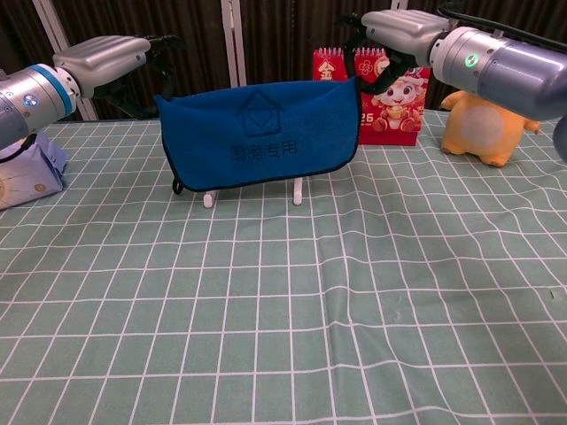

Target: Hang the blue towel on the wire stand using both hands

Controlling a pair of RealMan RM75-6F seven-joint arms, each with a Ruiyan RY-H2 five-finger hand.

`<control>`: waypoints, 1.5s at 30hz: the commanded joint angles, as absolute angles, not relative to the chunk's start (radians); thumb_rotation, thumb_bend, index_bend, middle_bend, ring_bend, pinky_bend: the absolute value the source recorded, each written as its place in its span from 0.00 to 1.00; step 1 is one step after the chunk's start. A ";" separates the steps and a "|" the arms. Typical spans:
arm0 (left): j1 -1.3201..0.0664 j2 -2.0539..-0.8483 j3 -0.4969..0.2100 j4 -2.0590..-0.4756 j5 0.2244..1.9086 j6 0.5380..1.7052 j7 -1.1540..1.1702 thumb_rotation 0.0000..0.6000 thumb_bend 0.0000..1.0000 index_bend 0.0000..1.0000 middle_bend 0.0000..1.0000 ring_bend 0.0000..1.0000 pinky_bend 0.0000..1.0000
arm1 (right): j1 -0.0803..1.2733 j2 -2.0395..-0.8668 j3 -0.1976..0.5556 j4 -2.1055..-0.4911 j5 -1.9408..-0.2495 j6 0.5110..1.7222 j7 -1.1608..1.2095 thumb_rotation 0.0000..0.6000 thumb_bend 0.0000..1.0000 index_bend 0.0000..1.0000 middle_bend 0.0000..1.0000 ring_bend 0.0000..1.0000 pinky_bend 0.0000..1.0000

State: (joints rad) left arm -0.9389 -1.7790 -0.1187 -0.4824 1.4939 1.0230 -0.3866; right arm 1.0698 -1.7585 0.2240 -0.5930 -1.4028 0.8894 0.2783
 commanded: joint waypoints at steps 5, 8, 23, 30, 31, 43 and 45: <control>-0.937 -1.780 -0.120 -0.481 1.488 1.017 -0.392 1.00 0.19 0.00 0.00 0.00 0.00 | 1.065 -1.751 0.218 -0.595 -1.403 0.881 0.284 1.00 0.07 0.11 0.00 0.00 0.00; -0.936 -1.774 -0.123 -0.488 1.481 1.012 -0.393 1.00 0.14 0.00 0.00 0.00 0.00 | 1.060 -1.743 0.217 -0.603 -1.403 0.885 0.272 1.00 0.07 0.15 0.00 0.00 0.00; -0.828 -1.603 -0.121 -0.656 1.461 1.101 -0.388 1.00 0.08 0.00 0.00 0.00 0.00 | 0.947 -1.584 0.184 -0.829 -1.431 1.018 0.189 1.00 0.07 0.17 0.00 0.00 0.00; -0.697 -1.427 -0.118 -0.917 1.426 1.208 -0.286 1.00 0.08 0.00 0.00 0.00 0.00 | 0.790 -1.402 0.140 -1.075 -1.442 1.167 0.109 1.00 0.03 0.18 0.00 0.00 0.00; -0.672 -1.390 -0.116 -0.988 1.417 1.225 -0.250 1.00 0.08 0.00 0.00 0.00 0.00 | 0.762 -1.369 0.135 -1.126 -1.437 1.188 0.091 1.00 0.01 0.14 0.00 0.00 0.00; -0.345 -1.128 -0.038 -1.636 1.317 1.519 0.188 1.00 0.09 0.00 0.00 0.00 0.00 | 0.400 -1.036 0.028 -1.633 -1.369 1.453 -0.098 1.00 0.00 0.02 0.00 0.00 0.00; -0.321 -1.125 -0.028 -1.654 1.325 1.542 0.202 1.00 0.09 0.00 0.00 0.00 0.00 | 0.369 -1.032 0.018 -1.640 -1.378 1.482 -0.105 1.00 0.00 0.01 0.00 0.00 0.00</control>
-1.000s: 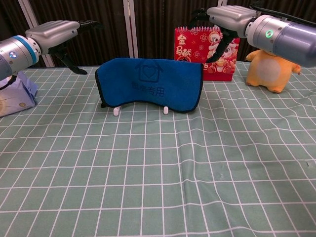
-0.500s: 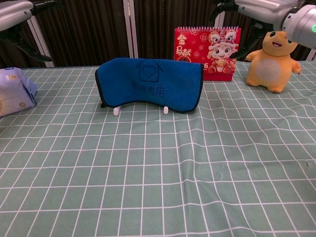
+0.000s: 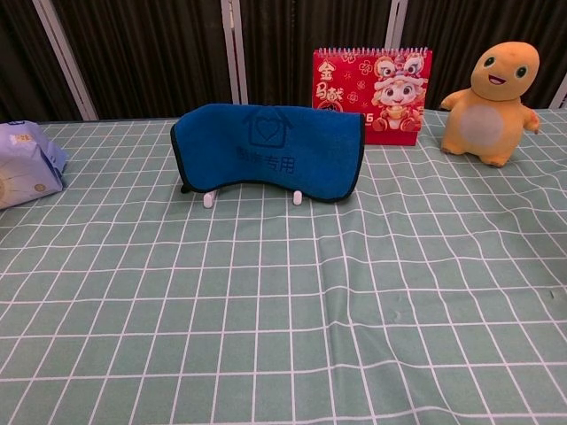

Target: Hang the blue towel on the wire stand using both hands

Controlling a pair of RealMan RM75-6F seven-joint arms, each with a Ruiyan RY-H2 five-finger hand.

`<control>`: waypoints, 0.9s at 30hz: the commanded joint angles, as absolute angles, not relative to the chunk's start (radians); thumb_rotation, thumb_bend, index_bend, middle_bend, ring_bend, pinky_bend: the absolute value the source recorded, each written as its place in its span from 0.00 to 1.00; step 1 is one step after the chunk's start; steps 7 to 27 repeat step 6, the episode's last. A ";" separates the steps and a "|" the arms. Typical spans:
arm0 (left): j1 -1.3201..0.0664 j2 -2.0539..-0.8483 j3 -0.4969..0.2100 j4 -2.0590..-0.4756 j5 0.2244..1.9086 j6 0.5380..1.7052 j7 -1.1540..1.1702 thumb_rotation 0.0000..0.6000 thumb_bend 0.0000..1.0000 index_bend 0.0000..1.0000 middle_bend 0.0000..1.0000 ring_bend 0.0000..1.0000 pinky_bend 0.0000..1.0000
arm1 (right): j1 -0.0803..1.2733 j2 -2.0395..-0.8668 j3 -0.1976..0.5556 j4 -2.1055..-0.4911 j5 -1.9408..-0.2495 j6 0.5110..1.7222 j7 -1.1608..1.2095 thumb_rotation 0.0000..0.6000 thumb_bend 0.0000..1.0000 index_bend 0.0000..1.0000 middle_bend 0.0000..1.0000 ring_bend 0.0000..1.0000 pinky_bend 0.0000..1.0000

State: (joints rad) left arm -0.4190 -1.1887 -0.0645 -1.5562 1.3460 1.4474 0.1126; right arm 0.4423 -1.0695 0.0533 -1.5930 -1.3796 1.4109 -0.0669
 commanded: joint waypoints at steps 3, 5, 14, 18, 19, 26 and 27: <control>-0.284 -1.121 -0.012 -1.678 1.343 1.568 0.215 1.00 0.08 0.00 0.00 0.00 0.00 | 0.316 -1.036 0.005 -1.633 -1.398 1.531 -0.103 1.00 0.00 0.01 0.00 0.00 0.00; -0.270 -1.119 -0.008 -1.686 1.354 1.575 0.215 1.00 0.08 0.00 0.00 0.00 0.00 | 0.293 -1.042 0.002 -1.621 -1.410 1.552 -0.089 1.00 0.00 0.02 0.00 0.00 0.00; -0.264 -1.117 -0.006 -1.688 1.358 1.576 0.217 1.00 0.09 0.00 0.00 0.00 0.00 | 0.282 -1.045 0.001 -1.615 -1.414 1.560 -0.082 1.00 0.00 0.01 0.00 0.00 0.00; -0.264 -1.117 -0.006 -1.688 1.358 1.576 0.217 1.00 0.09 0.00 0.00 0.00 0.00 | 0.282 -1.045 0.001 -1.615 -1.414 1.560 -0.082 1.00 0.00 0.01 0.00 0.00 0.00; -0.264 -1.117 -0.006 -1.688 1.358 1.576 0.217 1.00 0.09 0.00 0.00 0.00 0.00 | 0.282 -1.045 0.001 -1.615 -1.414 1.560 -0.082 1.00 0.00 0.01 0.00 0.00 0.00; -0.264 -1.117 -0.006 -1.688 1.358 1.576 0.217 1.00 0.09 0.00 0.00 0.00 0.00 | 0.282 -1.045 0.001 -1.615 -1.414 1.560 -0.082 1.00 0.00 0.01 0.00 0.00 0.00; -0.264 -1.117 -0.006 -1.688 1.358 1.576 0.217 1.00 0.09 0.00 0.00 0.00 0.00 | 0.282 -1.045 0.001 -1.615 -1.414 1.560 -0.082 1.00 0.00 0.01 0.00 0.00 0.00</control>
